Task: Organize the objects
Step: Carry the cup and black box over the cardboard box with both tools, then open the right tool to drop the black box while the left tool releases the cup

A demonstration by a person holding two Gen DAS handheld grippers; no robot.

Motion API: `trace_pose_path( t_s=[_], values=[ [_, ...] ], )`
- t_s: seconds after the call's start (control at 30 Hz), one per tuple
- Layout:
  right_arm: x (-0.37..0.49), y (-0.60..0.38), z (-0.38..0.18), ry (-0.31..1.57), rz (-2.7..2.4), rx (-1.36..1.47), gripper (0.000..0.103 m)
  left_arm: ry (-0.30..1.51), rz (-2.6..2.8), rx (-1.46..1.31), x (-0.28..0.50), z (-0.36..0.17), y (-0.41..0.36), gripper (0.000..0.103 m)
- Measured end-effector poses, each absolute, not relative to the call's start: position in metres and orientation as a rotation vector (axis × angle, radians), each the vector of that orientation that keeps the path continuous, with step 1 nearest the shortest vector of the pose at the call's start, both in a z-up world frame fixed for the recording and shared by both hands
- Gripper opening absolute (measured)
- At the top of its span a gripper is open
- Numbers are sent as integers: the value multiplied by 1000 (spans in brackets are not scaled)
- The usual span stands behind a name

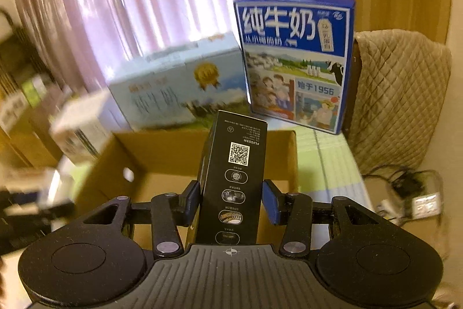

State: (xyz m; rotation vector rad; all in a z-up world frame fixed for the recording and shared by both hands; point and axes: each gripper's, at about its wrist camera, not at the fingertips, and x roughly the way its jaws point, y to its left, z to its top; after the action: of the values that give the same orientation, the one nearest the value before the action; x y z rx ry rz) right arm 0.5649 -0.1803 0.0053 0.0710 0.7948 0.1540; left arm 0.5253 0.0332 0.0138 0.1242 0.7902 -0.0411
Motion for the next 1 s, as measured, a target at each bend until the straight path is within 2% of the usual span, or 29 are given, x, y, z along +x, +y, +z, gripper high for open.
trace_pose_path(
  t_s=[0.37,0.77,1.0],
  values=[
    [604,-167,-49,923,90,-96,43,884,-44,161,573,-25,17,49],
    [625,-170,-69,974,71,-178,46,931,-24,168,597,-43,17,49],
    [625,-172,-67,972,139,-140,63,944,-15,167,605,-52,11,49]
  ],
)
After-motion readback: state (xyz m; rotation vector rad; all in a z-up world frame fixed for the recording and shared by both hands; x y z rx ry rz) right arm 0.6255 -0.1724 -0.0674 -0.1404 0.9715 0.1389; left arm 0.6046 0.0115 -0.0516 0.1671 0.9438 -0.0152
